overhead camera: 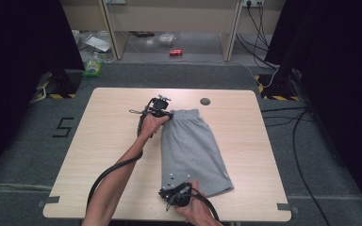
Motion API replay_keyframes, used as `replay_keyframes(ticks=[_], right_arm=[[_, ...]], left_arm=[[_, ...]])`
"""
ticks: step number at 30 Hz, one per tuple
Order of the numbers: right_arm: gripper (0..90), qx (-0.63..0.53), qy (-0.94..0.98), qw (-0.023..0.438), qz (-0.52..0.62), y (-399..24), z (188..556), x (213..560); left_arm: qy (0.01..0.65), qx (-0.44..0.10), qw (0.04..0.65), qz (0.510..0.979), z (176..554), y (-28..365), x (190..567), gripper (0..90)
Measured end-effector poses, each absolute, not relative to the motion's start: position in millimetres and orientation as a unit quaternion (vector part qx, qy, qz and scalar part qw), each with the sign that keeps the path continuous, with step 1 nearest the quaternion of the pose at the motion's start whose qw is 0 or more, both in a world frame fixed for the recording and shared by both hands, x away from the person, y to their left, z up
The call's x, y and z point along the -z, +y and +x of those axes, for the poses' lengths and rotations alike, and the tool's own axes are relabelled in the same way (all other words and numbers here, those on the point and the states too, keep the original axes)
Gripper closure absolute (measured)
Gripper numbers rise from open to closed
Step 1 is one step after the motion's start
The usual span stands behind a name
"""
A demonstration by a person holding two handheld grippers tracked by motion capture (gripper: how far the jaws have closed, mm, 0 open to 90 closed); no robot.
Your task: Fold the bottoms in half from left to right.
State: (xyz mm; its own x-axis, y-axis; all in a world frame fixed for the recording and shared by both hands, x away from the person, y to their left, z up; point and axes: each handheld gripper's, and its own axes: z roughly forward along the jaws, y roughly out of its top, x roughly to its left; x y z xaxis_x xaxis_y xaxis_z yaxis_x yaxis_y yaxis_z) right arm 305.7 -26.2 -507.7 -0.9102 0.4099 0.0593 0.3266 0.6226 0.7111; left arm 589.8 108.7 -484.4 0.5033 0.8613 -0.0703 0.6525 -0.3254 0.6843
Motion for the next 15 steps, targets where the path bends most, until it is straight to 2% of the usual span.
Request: replay_keyframes(ticks=[8,15], right_arm=[[85.6,-0.406,0.896,0.037,0.178,23.9,313.9,500.7],[84.7,-0.410,0.894,0.030,0.178,36.1,319.1,503.6]], left_arm=[[0.460,-0.165,0.329,0.808,588.2,132.1,476.3,77.3],[0.468,-0.156,0.338,0.802,588.5,141.6,483.3,76.8]])
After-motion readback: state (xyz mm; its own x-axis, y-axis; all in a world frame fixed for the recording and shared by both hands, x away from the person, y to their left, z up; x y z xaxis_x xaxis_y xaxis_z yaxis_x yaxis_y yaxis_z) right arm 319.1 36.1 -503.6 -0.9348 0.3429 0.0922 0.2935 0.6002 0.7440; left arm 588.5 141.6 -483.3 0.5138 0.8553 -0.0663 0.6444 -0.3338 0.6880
